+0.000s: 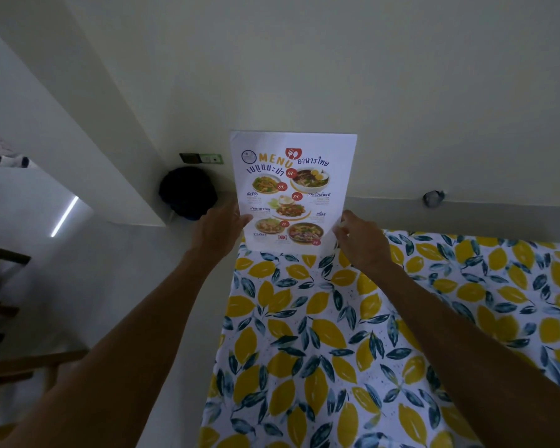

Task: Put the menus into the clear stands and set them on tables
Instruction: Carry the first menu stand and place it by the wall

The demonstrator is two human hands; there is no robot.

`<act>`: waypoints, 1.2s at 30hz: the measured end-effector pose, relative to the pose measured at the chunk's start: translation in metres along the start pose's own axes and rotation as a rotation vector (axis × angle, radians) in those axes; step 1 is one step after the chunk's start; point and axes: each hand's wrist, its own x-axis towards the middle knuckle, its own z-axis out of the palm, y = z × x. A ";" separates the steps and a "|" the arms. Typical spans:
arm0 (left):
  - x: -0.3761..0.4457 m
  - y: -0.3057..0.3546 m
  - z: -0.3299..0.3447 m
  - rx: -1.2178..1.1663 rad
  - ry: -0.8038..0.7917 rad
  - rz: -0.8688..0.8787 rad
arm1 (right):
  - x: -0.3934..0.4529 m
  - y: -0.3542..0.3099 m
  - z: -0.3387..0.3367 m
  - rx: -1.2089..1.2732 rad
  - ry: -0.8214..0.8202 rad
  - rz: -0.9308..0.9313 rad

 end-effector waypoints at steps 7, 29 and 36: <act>0.002 -0.002 0.002 -0.013 -0.021 0.013 | 0.002 -0.004 0.002 0.070 -0.037 0.070; -0.055 -0.009 -0.002 0.295 -0.059 0.051 | -0.054 0.001 -0.035 -0.266 -0.209 0.165; -0.083 0.039 -0.039 0.271 -0.081 0.119 | -0.088 -0.014 -0.089 -0.338 -0.234 0.136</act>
